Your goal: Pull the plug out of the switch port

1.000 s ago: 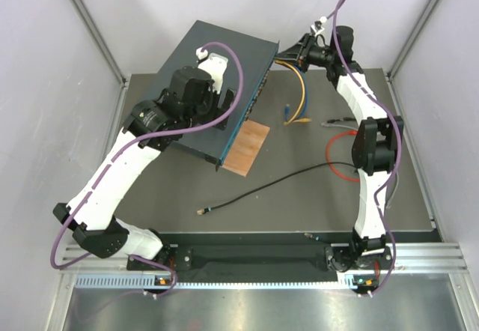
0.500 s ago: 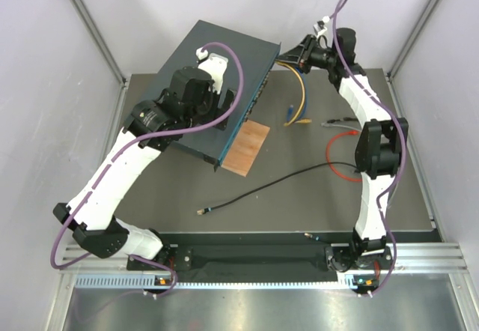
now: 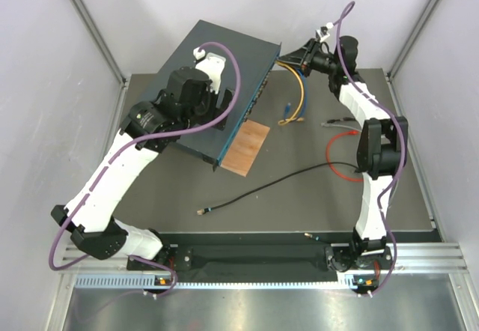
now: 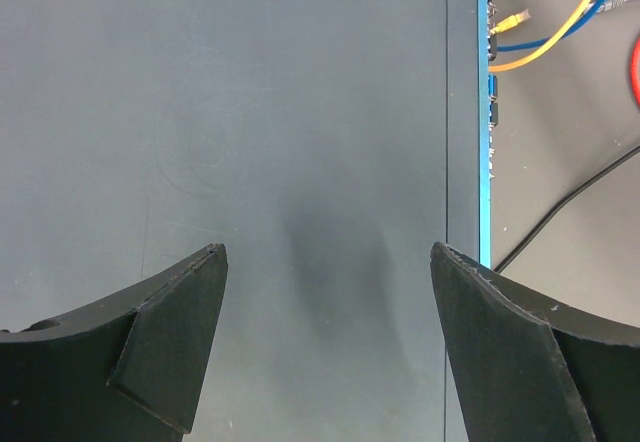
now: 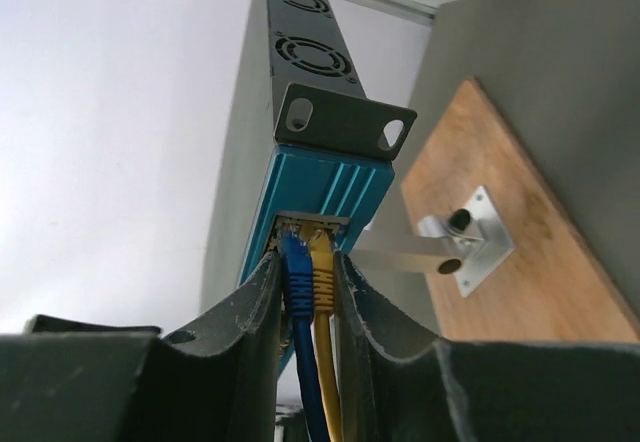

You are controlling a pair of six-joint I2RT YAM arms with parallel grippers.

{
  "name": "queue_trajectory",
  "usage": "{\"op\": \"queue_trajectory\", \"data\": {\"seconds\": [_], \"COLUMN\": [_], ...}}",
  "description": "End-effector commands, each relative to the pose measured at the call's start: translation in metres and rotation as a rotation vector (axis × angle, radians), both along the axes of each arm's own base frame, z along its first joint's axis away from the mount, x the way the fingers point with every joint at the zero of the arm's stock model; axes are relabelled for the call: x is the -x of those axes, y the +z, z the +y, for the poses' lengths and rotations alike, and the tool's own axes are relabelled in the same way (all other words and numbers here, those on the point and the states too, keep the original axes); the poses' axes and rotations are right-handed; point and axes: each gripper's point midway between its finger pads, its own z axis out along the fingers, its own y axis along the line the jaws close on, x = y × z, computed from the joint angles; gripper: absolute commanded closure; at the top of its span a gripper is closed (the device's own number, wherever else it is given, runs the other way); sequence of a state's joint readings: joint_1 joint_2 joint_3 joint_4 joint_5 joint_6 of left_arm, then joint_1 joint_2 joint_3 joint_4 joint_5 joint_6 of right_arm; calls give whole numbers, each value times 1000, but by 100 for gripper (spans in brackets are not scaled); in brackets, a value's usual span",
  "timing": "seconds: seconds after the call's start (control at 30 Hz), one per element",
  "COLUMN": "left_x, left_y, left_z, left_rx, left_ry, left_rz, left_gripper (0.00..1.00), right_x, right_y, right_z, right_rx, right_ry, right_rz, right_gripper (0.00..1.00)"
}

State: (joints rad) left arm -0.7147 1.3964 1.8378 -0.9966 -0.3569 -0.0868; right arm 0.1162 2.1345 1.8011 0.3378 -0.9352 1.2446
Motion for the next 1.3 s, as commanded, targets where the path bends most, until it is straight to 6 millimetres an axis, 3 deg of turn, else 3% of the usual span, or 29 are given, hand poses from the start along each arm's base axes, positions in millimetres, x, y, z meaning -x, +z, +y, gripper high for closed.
{"op": "queue_trajectory", "data": {"seconds": [0.0, 0.1, 0.2, 0.23, 0.43, 0.53, 0.57, 0.6, 0.67, 0.7, 0.9, 1.03, 1.13, 1.23, 1.27], "left_x": [4, 5, 5, 5, 4, 4, 4, 4, 4, 4, 4, 3, 4, 6, 7], "left_y": [13, 14, 14, 14, 14, 16, 17, 18, 19, 21, 28, 34, 37, 39, 39], "left_z": [7, 9, 9, 8, 8, 8, 9, 10, 10, 10, 13, 12, 11, 13, 13], "left_rx": [32, 33, 34, 32, 30, 30, 29, 28, 26, 30, 33, 43, 52, 62, 64], "left_ry": [18, 22, 21, 20, 17, 16, 19, 19, 19, 20, 24, 23, 16, 20, 19], "left_rz": [-30, -35, -35, -35, -37, -43, -48, -51, -55, -60, -81, -94, -99, -103, -102], "left_gripper": [13, 12, 13, 12, 12, 12, 12, 13, 12, 13, 12, 12, 12, 13, 12], "right_x": [5, 11, 19, 15, 19, 20, 27, 28, 36, 50, 113, 133, 141, 138, 130], "right_y": [21, 10, 11, 14, 20, -8, -44, -47, -73, -93, -156, -166, -170, -159, -146], "right_z": [-37, -52, -58, -75, -89, -114, -132, -146, -175, -186, -229, -243, -256, -262, -262], "right_rx": [136, 125, 94, 87, 111, 272, 416, 487, 669, 718, 968, 1047, 1129, 1159, 1157], "right_ry": [-48, -65, -63, -92, -130, -216, -259, -290, -362, -362, -360, -383, -402, -414, -432], "right_rz": [-97, -71, -72, -91, -89, 19, 121, 129, 179, 257, 492, 531, 554, 522, 485], "right_gripper": [88, 84, 81, 80, 80, 78, 78, 78, 77, 76, 73, 65, 51, 42, 39]}}
